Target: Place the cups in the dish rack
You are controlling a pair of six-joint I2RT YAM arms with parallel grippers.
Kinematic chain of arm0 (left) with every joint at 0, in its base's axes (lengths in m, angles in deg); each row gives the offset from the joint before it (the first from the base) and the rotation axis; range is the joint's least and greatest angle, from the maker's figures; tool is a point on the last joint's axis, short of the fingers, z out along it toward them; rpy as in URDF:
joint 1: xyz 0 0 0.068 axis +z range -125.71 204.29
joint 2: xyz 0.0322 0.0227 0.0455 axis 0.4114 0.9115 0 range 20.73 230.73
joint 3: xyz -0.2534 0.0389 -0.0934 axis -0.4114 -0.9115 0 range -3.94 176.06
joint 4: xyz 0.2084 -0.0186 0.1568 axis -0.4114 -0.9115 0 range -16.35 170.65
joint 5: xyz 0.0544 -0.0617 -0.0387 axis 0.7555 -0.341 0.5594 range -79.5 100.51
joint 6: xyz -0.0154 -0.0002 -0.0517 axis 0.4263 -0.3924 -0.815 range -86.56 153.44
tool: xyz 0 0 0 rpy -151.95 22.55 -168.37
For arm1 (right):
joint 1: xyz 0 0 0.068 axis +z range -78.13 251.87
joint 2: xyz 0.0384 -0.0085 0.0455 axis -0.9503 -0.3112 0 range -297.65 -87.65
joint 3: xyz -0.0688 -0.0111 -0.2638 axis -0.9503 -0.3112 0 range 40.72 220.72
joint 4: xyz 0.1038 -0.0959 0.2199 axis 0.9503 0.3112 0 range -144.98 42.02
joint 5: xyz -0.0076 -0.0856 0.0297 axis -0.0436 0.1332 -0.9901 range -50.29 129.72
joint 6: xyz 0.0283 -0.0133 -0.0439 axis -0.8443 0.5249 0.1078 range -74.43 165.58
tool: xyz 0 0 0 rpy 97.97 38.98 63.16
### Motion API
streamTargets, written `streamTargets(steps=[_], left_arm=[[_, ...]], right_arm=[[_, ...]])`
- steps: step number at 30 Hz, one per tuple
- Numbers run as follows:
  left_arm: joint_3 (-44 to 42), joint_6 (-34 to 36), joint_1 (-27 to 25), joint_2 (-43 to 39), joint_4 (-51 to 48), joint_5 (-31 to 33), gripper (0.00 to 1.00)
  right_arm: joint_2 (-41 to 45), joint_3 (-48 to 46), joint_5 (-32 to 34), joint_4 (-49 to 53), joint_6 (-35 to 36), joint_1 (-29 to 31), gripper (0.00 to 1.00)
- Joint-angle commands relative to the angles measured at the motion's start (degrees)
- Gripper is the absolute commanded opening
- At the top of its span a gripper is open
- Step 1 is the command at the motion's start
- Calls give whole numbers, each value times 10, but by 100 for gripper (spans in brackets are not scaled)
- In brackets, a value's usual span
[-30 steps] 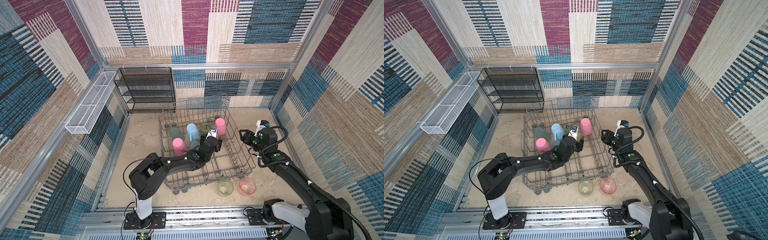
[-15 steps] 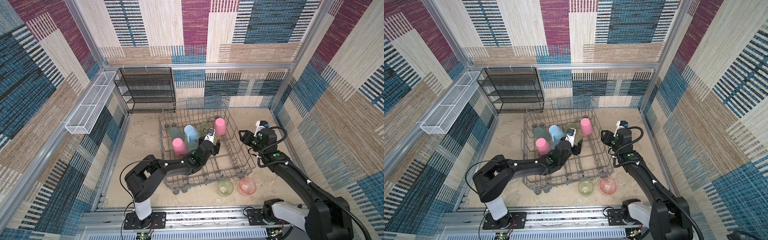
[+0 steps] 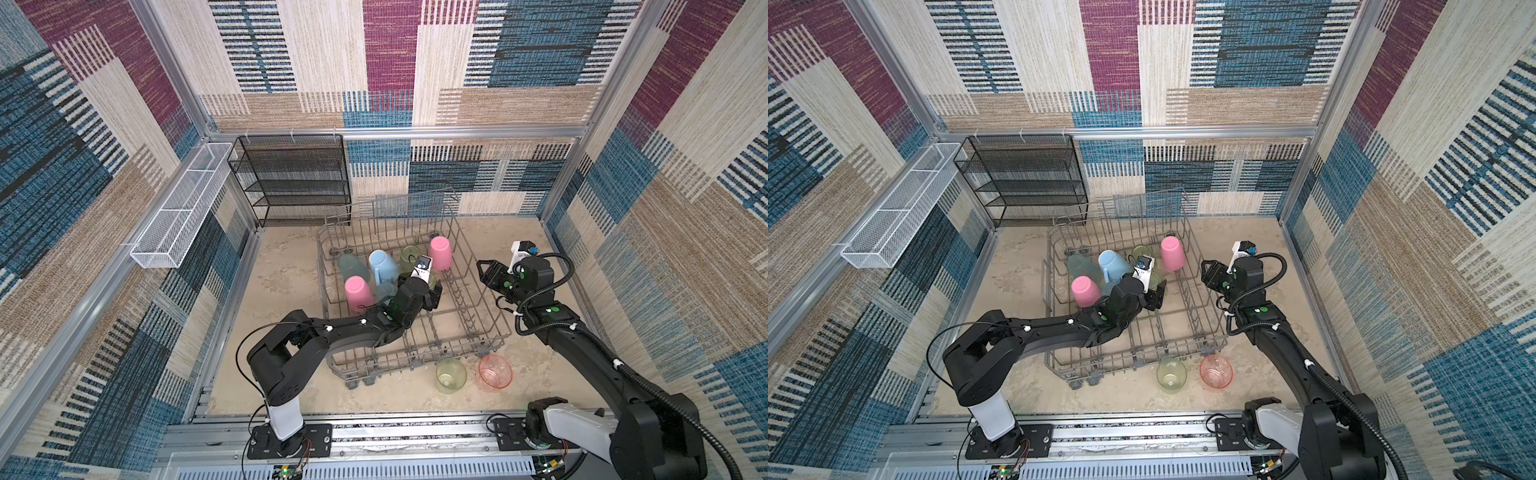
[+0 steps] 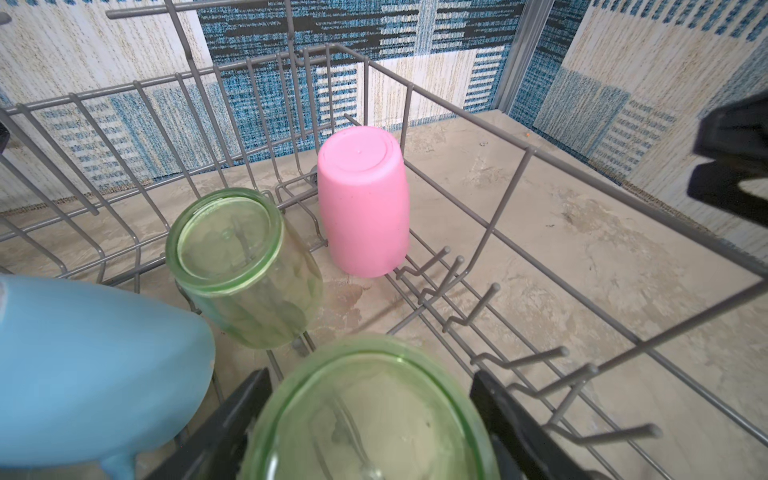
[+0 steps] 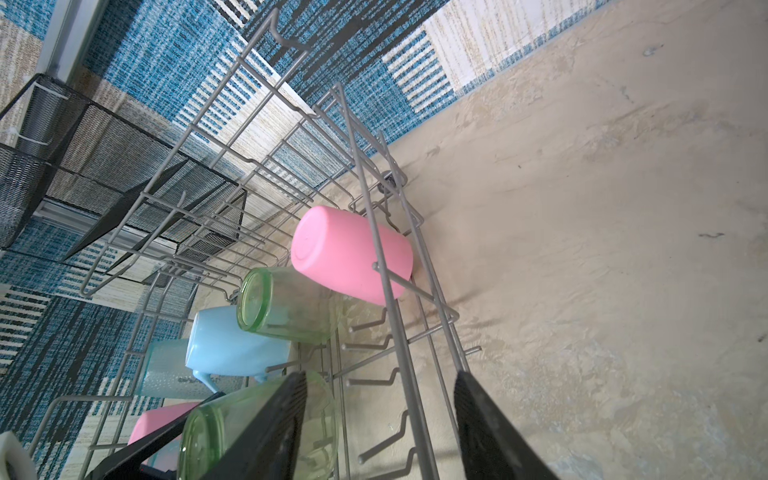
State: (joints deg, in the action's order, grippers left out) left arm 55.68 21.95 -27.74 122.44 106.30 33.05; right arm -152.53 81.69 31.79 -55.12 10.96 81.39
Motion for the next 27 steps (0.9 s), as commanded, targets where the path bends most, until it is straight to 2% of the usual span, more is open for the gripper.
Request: streamTargets(steps=[1, 7, 18, 27], left_arm=[[7, 23, 0, -11, -41, 0, 85], [24, 35, 1, -19, -76, -14, 86], [76, 36, 1, -22, -135, -60, 98], [131, 13, 1, -33, -214, -102, 100]], right_arm=[[3, 3, -8, -12, 3, 0, 60], [2, 12, -14, -6, 7, -1, 60], [-1, 29, -20, 20, 21, 0, 62], [4, 53, -8, 75, 41, 0, 66]])
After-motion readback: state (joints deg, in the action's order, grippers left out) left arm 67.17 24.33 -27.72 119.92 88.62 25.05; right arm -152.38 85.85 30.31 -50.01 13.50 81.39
